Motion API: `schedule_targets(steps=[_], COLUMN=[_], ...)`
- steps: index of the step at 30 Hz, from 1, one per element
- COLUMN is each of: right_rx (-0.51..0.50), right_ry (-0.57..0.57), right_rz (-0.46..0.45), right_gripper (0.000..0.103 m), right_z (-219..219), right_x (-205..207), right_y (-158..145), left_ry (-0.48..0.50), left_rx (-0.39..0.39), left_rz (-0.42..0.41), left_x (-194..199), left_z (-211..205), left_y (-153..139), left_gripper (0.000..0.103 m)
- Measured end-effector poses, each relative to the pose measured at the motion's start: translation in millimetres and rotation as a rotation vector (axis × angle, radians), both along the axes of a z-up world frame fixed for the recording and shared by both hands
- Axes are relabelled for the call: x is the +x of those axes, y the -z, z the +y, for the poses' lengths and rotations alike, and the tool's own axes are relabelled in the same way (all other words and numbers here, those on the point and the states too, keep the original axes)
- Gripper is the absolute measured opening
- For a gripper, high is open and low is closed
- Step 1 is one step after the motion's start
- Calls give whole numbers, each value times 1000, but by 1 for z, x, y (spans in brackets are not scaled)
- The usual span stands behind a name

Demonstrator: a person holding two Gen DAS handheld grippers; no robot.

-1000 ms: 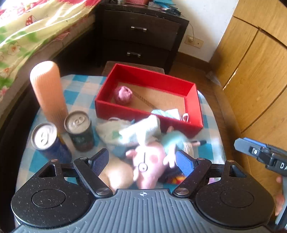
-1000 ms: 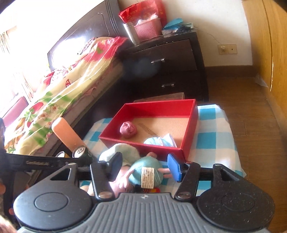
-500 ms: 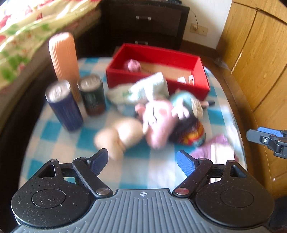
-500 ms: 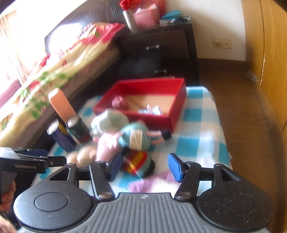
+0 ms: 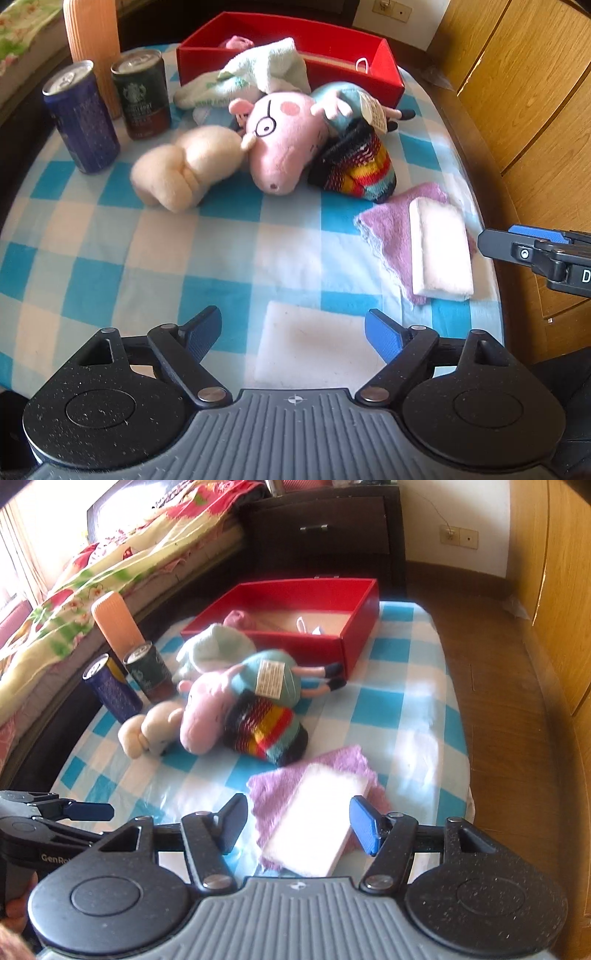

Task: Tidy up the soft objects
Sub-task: 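Grasp the white foam block with the left tool while the right tool grasps the other white block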

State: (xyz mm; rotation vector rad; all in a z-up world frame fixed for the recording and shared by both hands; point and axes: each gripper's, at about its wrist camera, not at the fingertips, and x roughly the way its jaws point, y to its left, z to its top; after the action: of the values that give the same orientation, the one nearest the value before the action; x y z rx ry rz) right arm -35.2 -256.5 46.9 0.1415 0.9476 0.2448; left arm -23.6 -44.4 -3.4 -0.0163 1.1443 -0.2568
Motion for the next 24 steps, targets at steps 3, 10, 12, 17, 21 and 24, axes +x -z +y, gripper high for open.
schedule_targets(steps=[3, 10, 12, 17, 21, 24], right_rx=[-16, -19, -10, 13, 38, 55], right_ry=[-4, 14, 18, 11, 6, 12], right_rz=[19, 38, 35, 16, 6, 8], right_gripper=[39, 41, 42, 45, 46, 46], right_z=[1, -2, -4, -8, -13, -17], right_x=[-2, 0, 0, -2, -4, -4], right_y=[6, 10, 9, 4, 0, 1], left_ry=[-5, 37, 53, 27, 48, 54], left_rx=[-8, -10, 5, 8, 114, 156], left_rz=[12, 49, 66, 135, 124, 107], left_x=[-2, -8, -11, -5, -4, -5], left_z=[0, -18, -26, -40, -56, -60], left_y=[2, 6, 10, 22, 34, 40], left_gripper=[83, 87, 88, 89, 92, 93])
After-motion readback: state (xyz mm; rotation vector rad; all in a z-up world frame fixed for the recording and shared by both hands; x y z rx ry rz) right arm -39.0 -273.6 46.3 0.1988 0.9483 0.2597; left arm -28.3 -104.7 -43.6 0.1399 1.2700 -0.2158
